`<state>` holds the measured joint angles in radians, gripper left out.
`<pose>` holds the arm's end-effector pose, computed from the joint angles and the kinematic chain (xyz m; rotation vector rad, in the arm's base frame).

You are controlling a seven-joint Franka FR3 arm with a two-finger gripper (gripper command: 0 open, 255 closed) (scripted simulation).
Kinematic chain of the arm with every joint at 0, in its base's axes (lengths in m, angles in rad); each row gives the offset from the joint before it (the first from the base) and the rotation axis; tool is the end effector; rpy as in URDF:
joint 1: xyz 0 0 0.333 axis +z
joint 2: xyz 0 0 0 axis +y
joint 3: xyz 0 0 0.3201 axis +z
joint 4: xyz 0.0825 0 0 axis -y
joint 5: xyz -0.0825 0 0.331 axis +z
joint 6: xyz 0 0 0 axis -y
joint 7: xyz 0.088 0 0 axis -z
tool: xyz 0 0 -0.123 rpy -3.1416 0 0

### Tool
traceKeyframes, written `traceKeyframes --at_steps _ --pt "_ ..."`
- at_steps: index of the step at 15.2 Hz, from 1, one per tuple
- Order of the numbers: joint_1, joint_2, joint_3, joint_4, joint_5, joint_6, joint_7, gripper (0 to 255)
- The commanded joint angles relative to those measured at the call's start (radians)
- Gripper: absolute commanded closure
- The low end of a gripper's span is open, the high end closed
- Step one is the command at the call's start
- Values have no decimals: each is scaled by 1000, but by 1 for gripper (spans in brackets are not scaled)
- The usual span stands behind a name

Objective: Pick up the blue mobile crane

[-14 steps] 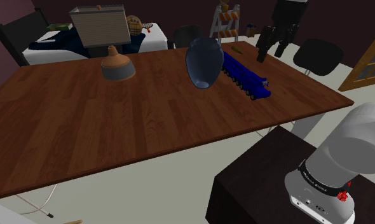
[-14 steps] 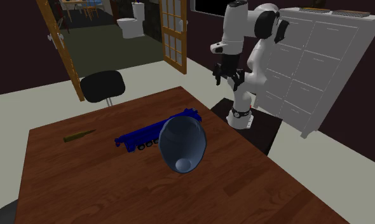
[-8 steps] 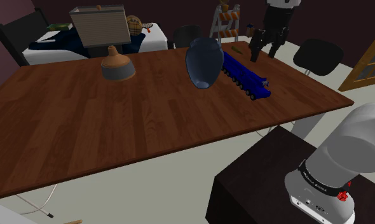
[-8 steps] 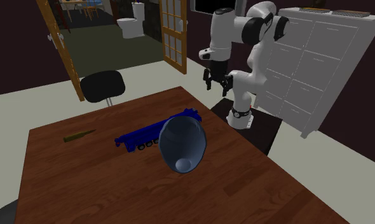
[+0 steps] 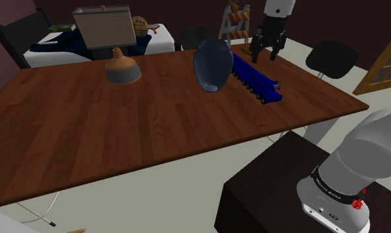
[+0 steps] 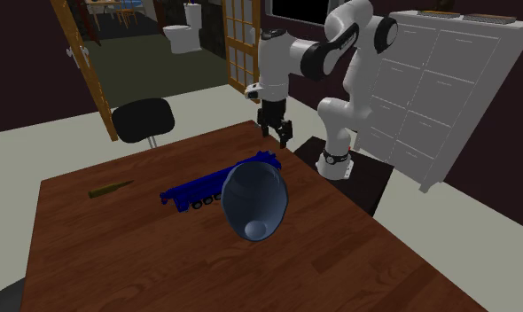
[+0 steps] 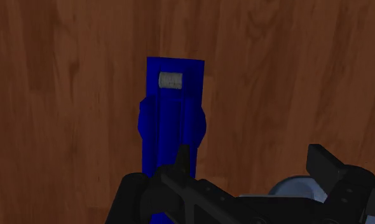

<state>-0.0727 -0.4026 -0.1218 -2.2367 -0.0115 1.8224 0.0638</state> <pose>0.3703 -0.0798 0.5280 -3.0809 0.3799 0.0187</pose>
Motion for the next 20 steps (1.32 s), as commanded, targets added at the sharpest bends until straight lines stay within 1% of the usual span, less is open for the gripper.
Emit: traceKeyframes --at_steps 1,6,11,12,19,20 --pt "-10 77 -18 44 0 23 -3 0" --pt "-38 261 -62 164 14 61 -17 0" --pt "-71 448 -101 309 44 75 -35 0" --pt "-73 456 -102 315 45 75 -36 0" --pt "-74 486 -102 248 54 172 -43 0" --pt "-74 486 -102 247 54 172 -43 0"
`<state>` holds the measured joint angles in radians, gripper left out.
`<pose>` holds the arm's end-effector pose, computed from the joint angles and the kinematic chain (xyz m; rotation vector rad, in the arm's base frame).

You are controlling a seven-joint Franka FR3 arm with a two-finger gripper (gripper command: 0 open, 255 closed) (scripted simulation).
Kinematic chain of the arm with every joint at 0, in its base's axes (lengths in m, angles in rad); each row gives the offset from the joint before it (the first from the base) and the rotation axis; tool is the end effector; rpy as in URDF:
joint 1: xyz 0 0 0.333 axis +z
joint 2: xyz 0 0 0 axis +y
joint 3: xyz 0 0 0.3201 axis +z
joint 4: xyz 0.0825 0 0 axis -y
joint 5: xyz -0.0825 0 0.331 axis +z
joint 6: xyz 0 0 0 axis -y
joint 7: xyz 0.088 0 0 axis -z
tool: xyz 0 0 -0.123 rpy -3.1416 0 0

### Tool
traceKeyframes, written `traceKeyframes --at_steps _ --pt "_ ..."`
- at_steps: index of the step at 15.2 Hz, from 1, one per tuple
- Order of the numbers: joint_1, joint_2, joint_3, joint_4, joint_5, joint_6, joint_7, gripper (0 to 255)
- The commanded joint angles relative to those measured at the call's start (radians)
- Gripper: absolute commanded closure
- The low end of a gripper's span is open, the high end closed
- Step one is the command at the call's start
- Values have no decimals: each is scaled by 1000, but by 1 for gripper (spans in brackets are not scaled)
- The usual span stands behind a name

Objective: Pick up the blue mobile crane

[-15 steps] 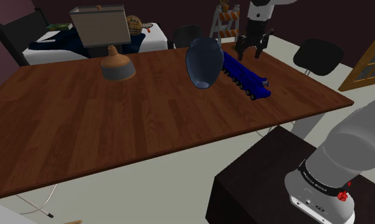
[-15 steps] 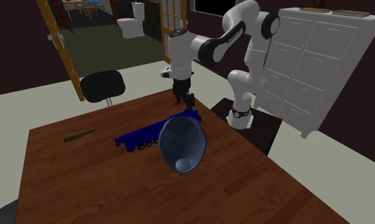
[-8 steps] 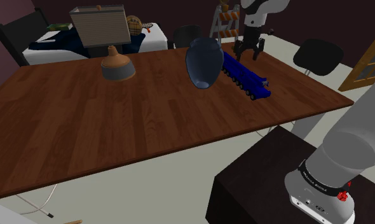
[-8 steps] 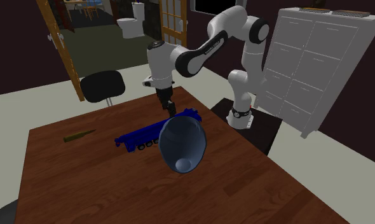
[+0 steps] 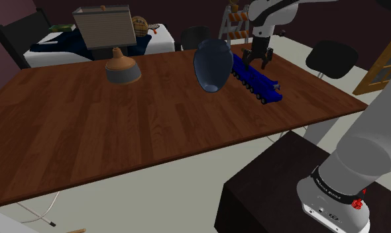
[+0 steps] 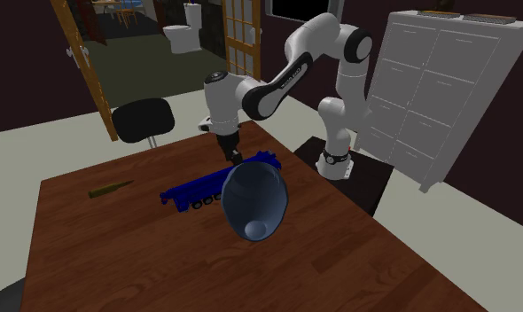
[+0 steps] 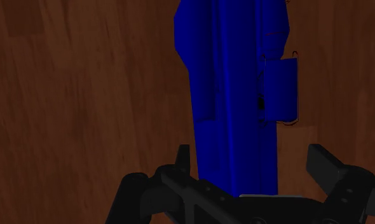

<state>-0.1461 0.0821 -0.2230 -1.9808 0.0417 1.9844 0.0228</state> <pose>0.4842 -0.1815 0.4331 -3.0423 0.6327 0.1116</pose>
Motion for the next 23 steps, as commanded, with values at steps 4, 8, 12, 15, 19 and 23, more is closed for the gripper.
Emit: traceKeyframes --at_steps 4,8,12,15,19,23 --pt "-1 1 -1 -9 0 10 -2 255" --pt "-1 1 -1 -8 0 9 -2 255" --pt "-1 -3 -1 0 -1 -3 -1 255" --pt "0 -16 -1 26 -5 -41 2 255" --pt "0 -30 -1 64 -9 -92 6 255" --pt "1 -41 -1 105 -11 -144 8 255"
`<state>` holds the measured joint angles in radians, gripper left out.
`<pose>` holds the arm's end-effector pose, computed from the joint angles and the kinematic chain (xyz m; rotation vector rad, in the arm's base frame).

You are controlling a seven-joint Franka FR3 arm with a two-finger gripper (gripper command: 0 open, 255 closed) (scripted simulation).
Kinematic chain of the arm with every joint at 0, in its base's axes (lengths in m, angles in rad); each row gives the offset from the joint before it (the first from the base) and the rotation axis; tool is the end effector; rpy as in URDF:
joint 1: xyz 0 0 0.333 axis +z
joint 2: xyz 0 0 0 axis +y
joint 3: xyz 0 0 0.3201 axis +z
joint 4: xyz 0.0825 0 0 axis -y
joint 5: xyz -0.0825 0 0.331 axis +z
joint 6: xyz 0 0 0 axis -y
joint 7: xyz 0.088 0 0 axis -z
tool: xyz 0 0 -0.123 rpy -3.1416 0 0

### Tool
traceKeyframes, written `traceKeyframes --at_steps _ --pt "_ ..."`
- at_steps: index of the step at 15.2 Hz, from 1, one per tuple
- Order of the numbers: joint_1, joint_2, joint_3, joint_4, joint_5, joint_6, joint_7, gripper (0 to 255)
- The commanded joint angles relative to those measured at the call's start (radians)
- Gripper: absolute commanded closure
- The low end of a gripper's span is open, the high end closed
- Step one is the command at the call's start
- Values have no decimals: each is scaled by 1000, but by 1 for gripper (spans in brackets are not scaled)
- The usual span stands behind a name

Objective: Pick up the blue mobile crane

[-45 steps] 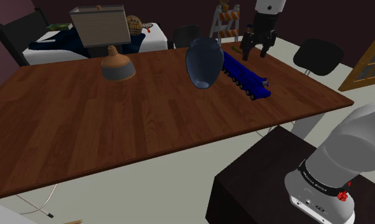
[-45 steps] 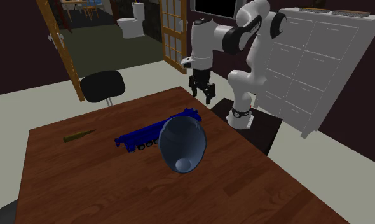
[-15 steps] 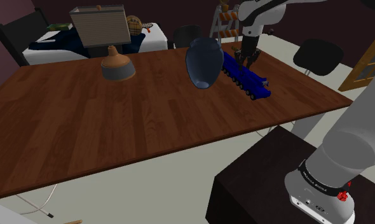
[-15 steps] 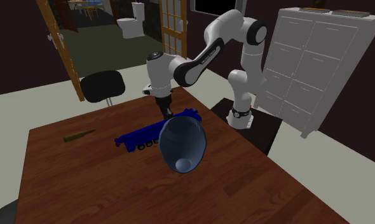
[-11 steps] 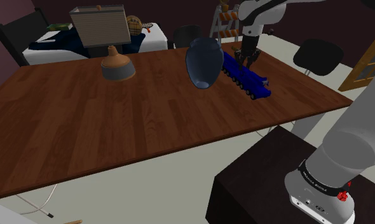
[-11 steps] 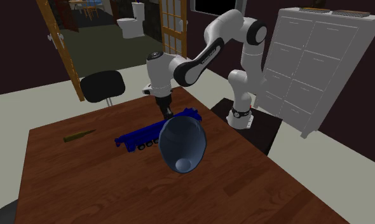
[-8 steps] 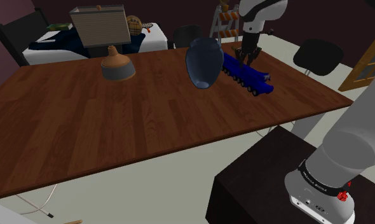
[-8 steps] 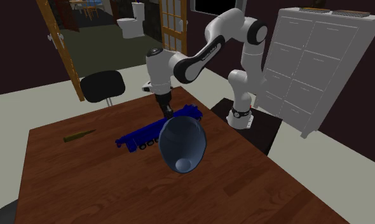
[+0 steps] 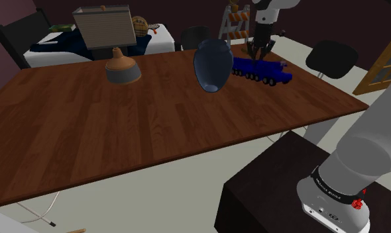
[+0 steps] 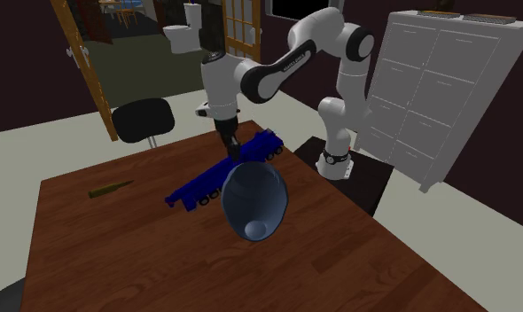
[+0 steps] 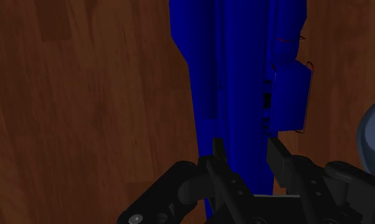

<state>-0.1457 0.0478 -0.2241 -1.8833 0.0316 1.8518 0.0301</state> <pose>0.4813 -0.1816 0.4803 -3.0421 0.6326 0.1145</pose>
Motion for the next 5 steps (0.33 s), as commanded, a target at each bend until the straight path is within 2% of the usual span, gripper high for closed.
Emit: traceKeyframes --at_steps 1,5 --pt "0 -8 0 19 -2 -25 2 255" --pt "0 -12 0 43 -3 -53 3 255"
